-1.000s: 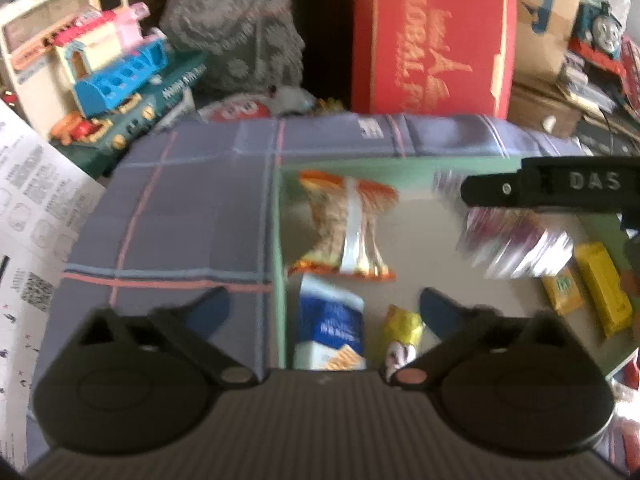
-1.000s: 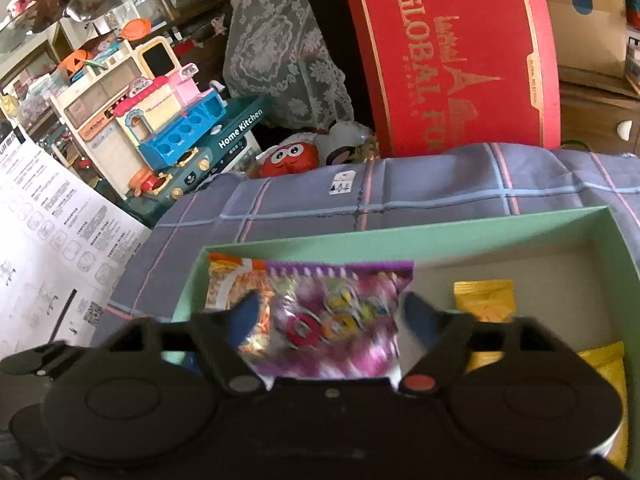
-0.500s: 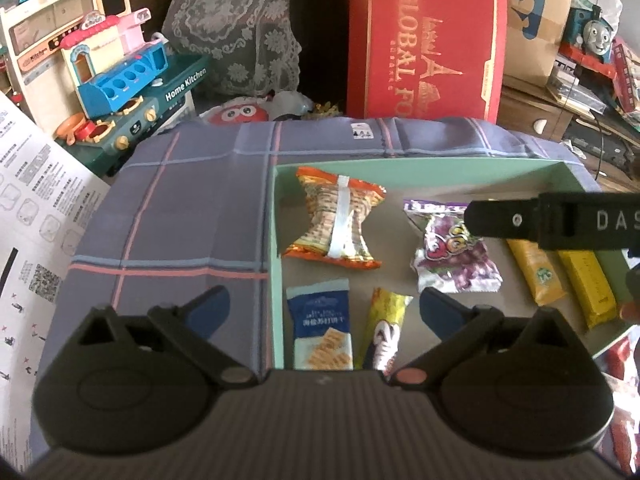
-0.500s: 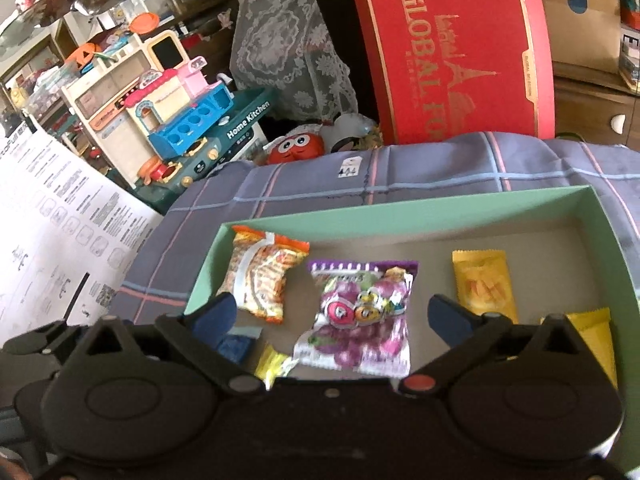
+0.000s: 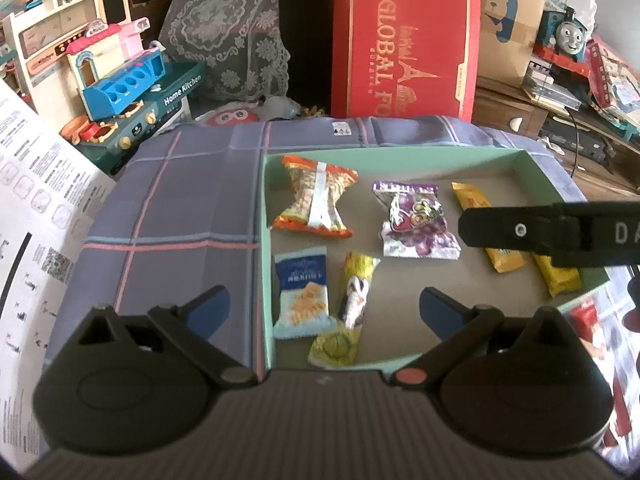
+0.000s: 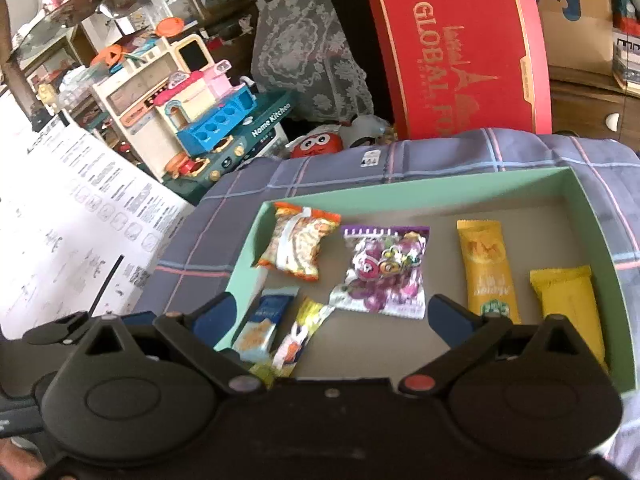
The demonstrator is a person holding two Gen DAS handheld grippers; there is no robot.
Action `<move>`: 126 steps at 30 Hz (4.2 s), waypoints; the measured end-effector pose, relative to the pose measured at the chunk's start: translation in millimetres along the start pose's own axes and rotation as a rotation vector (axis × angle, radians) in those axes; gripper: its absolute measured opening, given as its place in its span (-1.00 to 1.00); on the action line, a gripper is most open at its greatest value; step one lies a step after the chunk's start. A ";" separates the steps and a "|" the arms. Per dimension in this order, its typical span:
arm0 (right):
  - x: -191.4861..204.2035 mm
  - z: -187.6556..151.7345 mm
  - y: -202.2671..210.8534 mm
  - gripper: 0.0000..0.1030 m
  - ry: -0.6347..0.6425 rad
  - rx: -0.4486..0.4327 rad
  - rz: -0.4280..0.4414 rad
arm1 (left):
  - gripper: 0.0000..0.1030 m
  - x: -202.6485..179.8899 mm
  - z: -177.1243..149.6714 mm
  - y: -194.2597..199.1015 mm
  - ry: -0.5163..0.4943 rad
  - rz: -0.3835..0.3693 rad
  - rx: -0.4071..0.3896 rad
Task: Organize snacks
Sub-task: 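Withdraw both tools from the box, then move both tools toward the remaining snacks on the cloth, then grasp the red foil candy bag with the left tool while the right tool grasps the rainbow Skittles bag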
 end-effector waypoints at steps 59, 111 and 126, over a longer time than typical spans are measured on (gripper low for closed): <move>1.8 -181.0 76.0 0.66 0.072 0.171 -0.019 | 1.00 6.6 -158.8 7.8 0.046 0.017 0.231; 35.8 -175.1 60.4 0.22 0.093 0.341 -0.085 | -0.21 55.7 -165.0 28.3 0.196 -0.061 0.148; 62.6 -195.1 12.3 0.72 0.220 0.369 -0.130 | -0.06 62.8 -171.4 32.9 0.215 -0.092 0.134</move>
Point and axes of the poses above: each gripper's, at about its wrist camera, not at the fingertips, and y roughly against the way its jaws point, x to its left, z to its top, the point moved 2 cm from there along -y, roughly the way its jaws point, and after that the axes turned 5 degrees about -x, right-handed, at the moved point
